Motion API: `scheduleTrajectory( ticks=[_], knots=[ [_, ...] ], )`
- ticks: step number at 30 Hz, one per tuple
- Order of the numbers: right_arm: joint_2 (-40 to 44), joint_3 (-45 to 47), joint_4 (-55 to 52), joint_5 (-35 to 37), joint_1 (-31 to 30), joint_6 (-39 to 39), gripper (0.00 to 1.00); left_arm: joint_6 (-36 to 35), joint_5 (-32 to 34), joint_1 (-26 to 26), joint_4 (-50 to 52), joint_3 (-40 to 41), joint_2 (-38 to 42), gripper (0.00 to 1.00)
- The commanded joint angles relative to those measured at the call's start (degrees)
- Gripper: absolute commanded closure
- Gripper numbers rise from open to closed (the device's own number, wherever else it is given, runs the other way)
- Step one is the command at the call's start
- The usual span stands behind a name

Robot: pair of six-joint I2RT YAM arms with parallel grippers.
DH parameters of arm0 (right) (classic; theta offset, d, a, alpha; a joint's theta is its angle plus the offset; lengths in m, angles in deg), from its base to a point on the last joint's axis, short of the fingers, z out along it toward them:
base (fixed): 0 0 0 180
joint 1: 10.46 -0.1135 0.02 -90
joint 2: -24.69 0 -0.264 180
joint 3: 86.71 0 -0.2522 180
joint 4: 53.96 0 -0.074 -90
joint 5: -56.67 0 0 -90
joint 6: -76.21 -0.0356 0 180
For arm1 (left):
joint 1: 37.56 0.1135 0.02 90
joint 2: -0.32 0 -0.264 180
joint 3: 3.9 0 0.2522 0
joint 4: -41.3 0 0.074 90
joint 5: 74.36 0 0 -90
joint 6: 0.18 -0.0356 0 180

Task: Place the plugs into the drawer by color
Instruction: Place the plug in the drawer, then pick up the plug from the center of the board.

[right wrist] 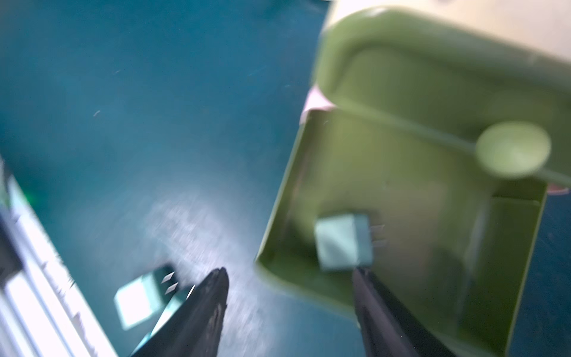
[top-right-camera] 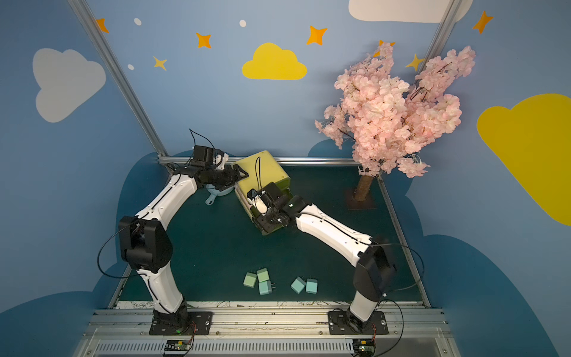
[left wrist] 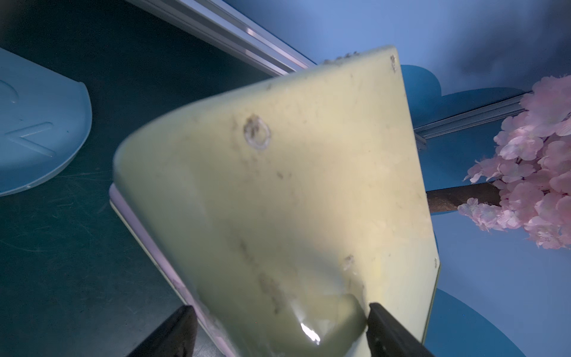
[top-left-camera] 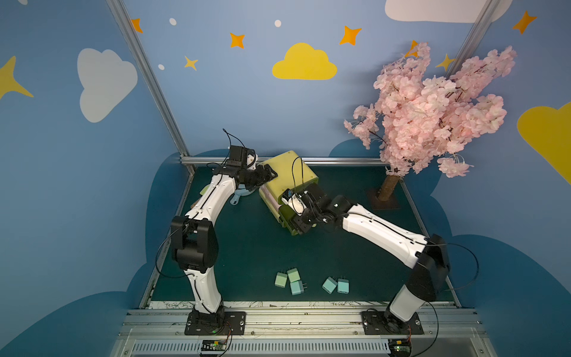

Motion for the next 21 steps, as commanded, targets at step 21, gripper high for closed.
scheduleTrajectory(
  ticks=[21],
  knots=[
    [-11.22,18.72,17.97,15.09,-25.63,1.18,0.12,-1.04,1.27,-0.11,2.33,2.14,1.57,0.13]
  ],
)
